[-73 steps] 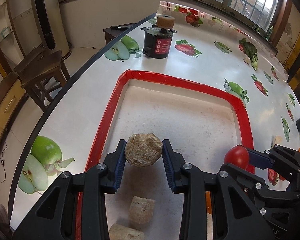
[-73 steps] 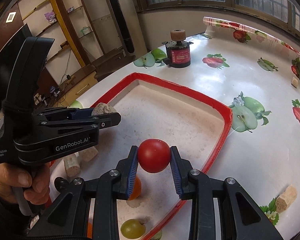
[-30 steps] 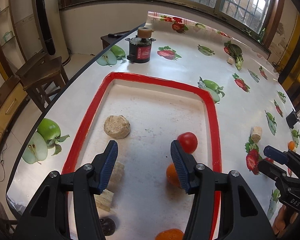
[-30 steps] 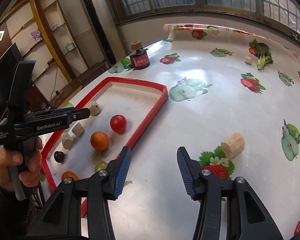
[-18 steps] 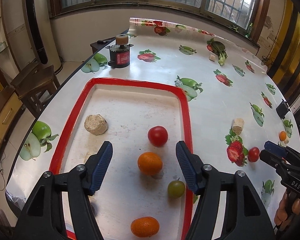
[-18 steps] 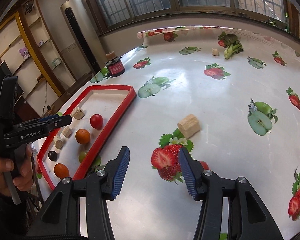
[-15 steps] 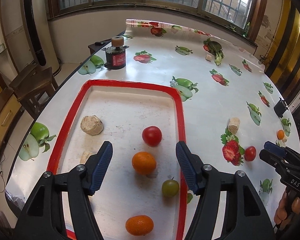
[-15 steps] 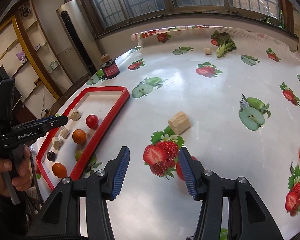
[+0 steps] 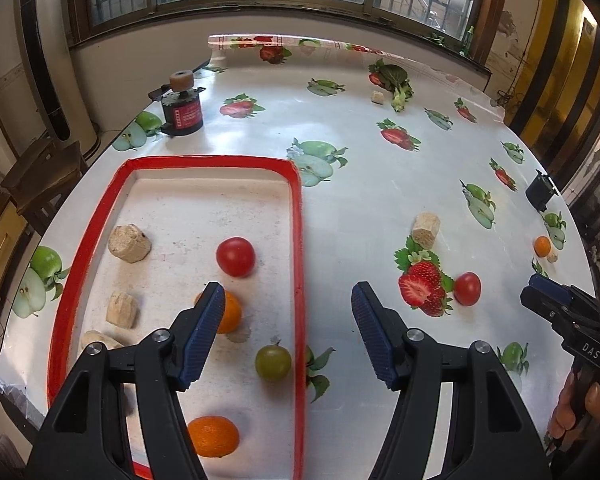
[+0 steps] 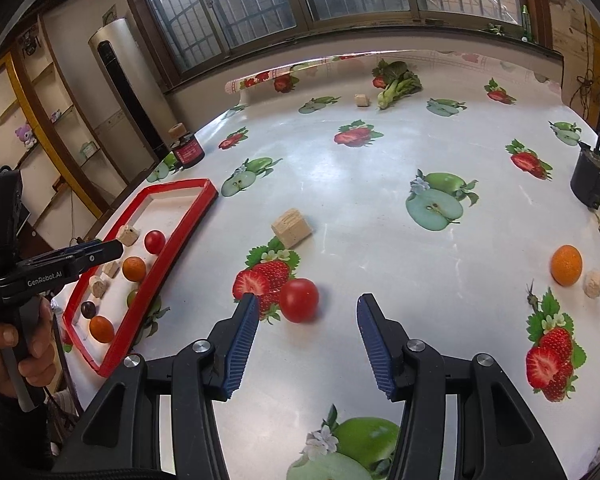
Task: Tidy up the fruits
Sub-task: 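Grasp a red tomato with the left tool while the right tool grasps a cork cube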
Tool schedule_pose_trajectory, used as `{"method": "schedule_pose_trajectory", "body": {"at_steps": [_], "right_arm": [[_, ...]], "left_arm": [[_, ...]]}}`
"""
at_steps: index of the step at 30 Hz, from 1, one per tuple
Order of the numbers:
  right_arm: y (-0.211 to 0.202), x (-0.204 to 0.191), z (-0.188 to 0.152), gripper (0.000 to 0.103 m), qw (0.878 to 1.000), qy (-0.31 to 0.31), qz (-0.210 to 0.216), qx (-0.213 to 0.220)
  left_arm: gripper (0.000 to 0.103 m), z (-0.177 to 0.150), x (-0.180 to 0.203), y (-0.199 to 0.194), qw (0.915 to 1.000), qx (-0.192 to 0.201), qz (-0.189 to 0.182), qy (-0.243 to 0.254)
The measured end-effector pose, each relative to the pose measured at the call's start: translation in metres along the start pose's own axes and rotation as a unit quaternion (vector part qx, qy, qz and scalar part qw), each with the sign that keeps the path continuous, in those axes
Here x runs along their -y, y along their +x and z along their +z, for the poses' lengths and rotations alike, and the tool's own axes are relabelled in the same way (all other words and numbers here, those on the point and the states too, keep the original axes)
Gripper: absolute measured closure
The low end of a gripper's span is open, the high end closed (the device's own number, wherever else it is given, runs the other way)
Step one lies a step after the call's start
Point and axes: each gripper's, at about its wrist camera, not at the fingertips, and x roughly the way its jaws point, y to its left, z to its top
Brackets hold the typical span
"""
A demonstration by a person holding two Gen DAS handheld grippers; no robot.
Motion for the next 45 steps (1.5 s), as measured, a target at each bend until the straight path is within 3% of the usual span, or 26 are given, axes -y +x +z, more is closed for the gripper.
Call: {"method": "schedule_pose_trajectory", "body": {"at_steps": [27,41,45], "right_arm": [[-0.046,0.125,-0.032,0.049,0.991,0.104,-0.084,0.019],[-0.039,0.172,-0.017,0.049,0.986,0.117,-0.119,0.021],[-0.045,0.182,-0.012,0.050,0.982,0.112,-0.149,0.032]], "left_arm": [[0.038,-0.011,0.101,0.029,0.9948,-0.039,-0.062,0.071],[0.038,-0.010,0.138,0.058,0.9898,-0.064,-0.093,0.087],[0.038,-0.010,0.148,0.066,0.9884,-0.069,-0.098,0.093]]}}
